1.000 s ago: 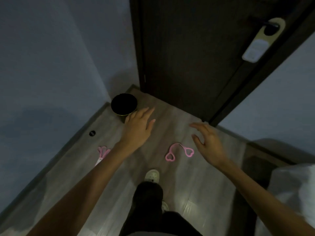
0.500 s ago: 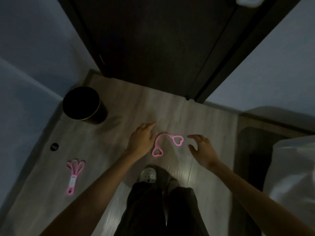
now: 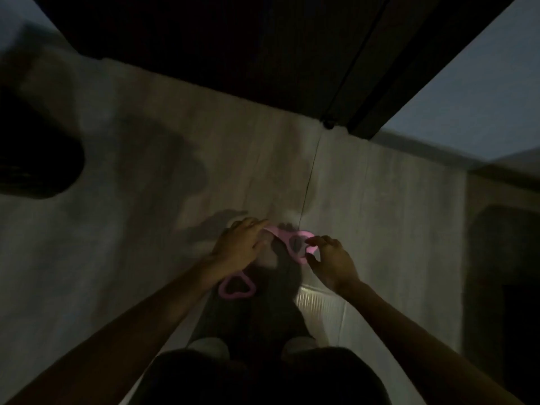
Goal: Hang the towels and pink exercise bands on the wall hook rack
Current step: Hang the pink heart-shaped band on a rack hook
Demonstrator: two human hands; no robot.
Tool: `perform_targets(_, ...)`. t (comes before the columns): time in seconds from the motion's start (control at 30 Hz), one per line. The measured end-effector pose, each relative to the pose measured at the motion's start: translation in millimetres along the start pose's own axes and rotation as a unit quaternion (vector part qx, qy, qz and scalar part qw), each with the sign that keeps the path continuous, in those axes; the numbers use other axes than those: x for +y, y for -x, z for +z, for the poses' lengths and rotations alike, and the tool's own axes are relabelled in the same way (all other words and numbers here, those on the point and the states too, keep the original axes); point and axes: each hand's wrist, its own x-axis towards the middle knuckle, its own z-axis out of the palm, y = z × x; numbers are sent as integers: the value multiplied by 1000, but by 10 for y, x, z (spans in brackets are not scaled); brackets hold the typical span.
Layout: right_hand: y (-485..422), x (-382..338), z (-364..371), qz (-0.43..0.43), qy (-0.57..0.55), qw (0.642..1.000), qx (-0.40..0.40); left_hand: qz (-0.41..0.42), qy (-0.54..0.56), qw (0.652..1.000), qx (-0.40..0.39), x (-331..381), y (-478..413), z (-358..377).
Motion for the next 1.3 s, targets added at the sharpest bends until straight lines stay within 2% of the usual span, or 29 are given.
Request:
perform_targets(0.1, -526, 294, 522, -32, 21, 999, 2, 36, -30, 999, -3, -323, -551, 562)
perform_targets(0.27, -1010, 553, 1091, -62, 56, 996, 43, 69, -84, 992, 58, -635, -963, 1021)
perform_targets(0.4, -1055, 553, 1194, -106, 78, 988, 79, 75, -20, 995, 64, -639, -1022, 1039)
perform_targets(0.5, -875, 408, 955, -86, -10, 996, 34, 78, 32, 996, 38, -506, -896, 823)
perform_targets(0.63, -443, 68, 222, -74, -108, 991, 12, 77, 174, 980, 49, -94, -465, 172)
perform_targets(0.73, 37, -282, -480, -104, -130, 984, 58, 33, 220, 972, 82, 293, -58, -497)
perform_targets(0.8, 382, -528, -1034, -126, -138, 976, 107, 35, 248, 965, 82, 562, 244, -1030)
perform_targets(0.93, 1114, -1133, -2380, -194, -102, 959, 178, 55, 210, 970, 110, 1164, 923, -2270)
perform_targets(1.1, 2047, -1991, -4017, -234, -96, 945, 205, 78, 190, 964, 170, 1992, 1793, -3888)
perform_targets(1.23, 2683, -2695, -5069, -278, -86, 932, 216, 94, 168, 957, 217, 2537, 2480, -4986)
perform_targets(1.3, 2959, -3043, -5496, -318, -90, 918, 216, 74, 167, 956, 229, 2733, 2802, -5410)
